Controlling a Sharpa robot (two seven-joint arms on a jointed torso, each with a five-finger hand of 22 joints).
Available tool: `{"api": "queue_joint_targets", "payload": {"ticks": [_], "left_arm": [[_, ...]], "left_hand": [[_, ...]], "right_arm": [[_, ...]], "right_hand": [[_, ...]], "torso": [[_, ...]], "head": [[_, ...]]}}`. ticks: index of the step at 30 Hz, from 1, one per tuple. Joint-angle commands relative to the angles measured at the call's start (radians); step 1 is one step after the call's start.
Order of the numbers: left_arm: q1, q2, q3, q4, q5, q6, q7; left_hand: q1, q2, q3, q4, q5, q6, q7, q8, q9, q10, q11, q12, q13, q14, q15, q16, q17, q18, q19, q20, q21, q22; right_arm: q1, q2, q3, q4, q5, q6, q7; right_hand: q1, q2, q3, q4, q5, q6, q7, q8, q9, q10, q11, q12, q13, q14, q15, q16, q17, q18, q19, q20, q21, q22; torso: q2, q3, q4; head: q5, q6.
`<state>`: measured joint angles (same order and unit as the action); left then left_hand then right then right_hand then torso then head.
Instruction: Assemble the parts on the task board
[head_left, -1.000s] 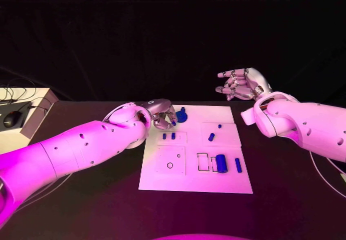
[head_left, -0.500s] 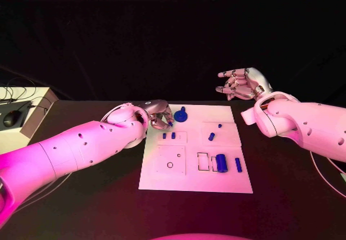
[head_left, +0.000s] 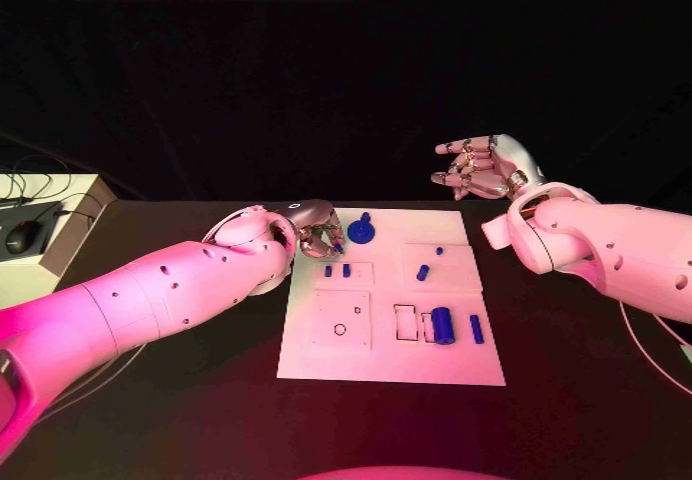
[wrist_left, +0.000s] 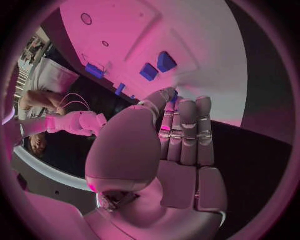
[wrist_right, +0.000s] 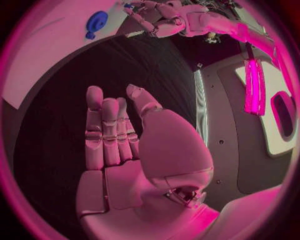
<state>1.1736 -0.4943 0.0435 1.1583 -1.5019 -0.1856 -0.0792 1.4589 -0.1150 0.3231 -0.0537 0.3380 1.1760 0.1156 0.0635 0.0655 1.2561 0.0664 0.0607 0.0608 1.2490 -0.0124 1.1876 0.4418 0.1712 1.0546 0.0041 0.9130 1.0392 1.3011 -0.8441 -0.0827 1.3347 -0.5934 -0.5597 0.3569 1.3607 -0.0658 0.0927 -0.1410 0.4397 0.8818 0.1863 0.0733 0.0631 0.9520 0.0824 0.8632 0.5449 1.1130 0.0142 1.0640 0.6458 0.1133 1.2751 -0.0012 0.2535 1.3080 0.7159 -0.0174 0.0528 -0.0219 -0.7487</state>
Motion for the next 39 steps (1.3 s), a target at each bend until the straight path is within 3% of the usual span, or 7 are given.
{"api": "queue_joint_targets", "payload": {"ticks": [1, 30, 39], "left_arm": [[-0.001, 0.005, 0.000, -0.003, -0.008, 0.024, -0.002], [-0.004, 0.032, -0.002, -0.027, -0.009, 0.050, -0.013], [-0.004, 0.047, -0.011, -0.040, -0.010, 0.058, -0.015]], "left_hand": [[-0.001, 0.007, -0.005, 0.002, -0.003, -0.008, 0.002, -0.002, -0.001, -0.005, 0.001, 0.000, 0.001, -0.001, 0.003, -0.007, 0.001, 0.020, -0.001, 0.003, 0.004, -0.001], [0.001, 0.008, -0.012, 0.004, -0.005, -0.011, 0.001, -0.002, -0.001, -0.008, 0.002, 0.000, 0.001, -0.003, 0.004, -0.007, 0.005, 0.023, -0.003, 0.006, 0.006, -0.001], [0.002, 0.010, -0.021, 0.005, -0.005, -0.014, -0.001, -0.002, -0.001, -0.014, 0.002, 0.002, 0.002, -0.004, 0.005, -0.007, 0.007, 0.022, -0.003, 0.007, 0.005, -0.003]], "right_arm": [[0.000, 0.000, 0.001, 0.001, -0.007, 0.006, 0.012], [0.000, -0.001, 0.001, 0.006, -0.007, 0.006, 0.012], [0.000, -0.001, 0.001, 0.007, -0.007, 0.007, 0.011]], "right_hand": [[-0.001, 0.006, -0.001, -0.004, 0.006, 0.002, 0.007, 0.005, 0.001, 0.000, -0.006, -0.002, 0.001, 0.000, -0.004, -0.005, 0.001, 0.021, -0.004, -0.004, 0.000, 0.021], [-0.003, 0.008, 0.000, -0.009, 0.009, 0.001, 0.007, 0.005, 0.001, -0.001, -0.006, -0.002, 0.000, 0.000, -0.004, -0.005, 0.002, 0.021, -0.006, -0.004, 0.004, 0.021], [-0.003, 0.008, 0.000, -0.009, 0.009, 0.001, 0.007, 0.005, 0.001, -0.001, -0.006, -0.002, 0.000, 0.000, -0.004, -0.005, 0.002, 0.021, -0.006, -0.004, 0.004, 0.021]], "torso": [[0.000, -0.0002, -0.0002], [0.000, 0.0006, 0.0003], [0.000, 0.0006, -0.0011]], "head": [[-0.001, 0.000], [-0.002, -0.004], [-0.004, -0.004]]}}
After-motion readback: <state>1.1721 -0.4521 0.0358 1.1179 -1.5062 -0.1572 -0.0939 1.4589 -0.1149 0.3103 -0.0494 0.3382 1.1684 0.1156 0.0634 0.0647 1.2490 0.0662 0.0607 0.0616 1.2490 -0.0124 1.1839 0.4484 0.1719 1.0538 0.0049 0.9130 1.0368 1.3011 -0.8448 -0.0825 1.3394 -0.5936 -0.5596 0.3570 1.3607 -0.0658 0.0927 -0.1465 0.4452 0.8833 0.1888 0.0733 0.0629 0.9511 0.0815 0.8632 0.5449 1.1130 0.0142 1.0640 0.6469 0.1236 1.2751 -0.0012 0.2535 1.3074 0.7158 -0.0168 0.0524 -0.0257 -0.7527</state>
